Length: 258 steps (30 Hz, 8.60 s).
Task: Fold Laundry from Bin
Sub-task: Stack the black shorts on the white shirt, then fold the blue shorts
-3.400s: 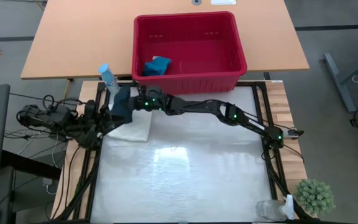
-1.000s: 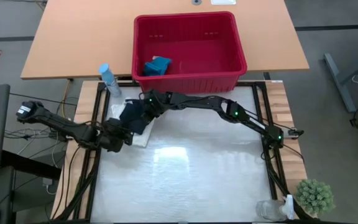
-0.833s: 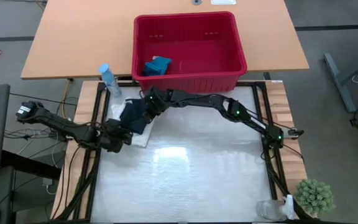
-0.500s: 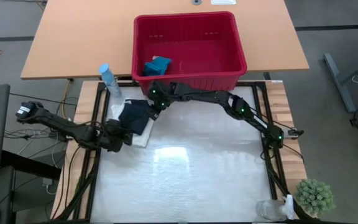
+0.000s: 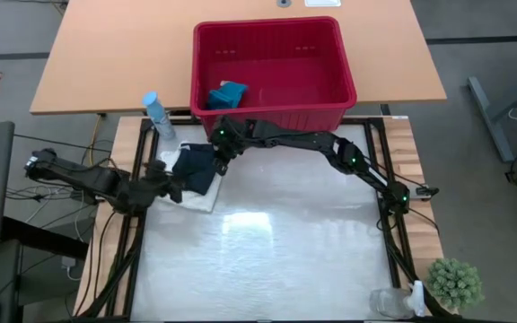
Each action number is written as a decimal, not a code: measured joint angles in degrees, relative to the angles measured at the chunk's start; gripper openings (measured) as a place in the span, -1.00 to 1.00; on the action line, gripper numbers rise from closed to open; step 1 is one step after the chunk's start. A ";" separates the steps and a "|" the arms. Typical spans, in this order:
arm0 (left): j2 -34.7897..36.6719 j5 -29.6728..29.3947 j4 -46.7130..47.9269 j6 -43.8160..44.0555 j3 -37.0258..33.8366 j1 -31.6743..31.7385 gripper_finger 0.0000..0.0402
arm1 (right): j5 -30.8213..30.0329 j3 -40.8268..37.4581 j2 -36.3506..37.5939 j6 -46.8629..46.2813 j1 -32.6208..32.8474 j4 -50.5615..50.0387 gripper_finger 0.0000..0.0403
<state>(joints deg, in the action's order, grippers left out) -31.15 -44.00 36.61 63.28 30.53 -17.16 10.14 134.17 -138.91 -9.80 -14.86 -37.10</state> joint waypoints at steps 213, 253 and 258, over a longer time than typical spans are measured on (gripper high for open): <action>-62.19 63.32 -39.48 -45.94 45.15 68.58 -0.16 | 11.26 -0.46 -8.55 24.97 -23.54 21.53 0.58; -51.34 77.88 -49.44 -42.61 45.18 68.75 -0.16 | -4.04 0.76 27.91 23.19 -25.13 9.99 -0.87; -46.24 78.34 -46.66 -43.70 45.21 67.55 -0.16 | -3.71 0.86 35.22 21.05 -18.44 4.97 -0.87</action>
<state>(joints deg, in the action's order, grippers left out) -77.39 34.34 -10.05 19.58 75.75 50.39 6.44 135.03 -103.69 11.25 -33.30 -32.13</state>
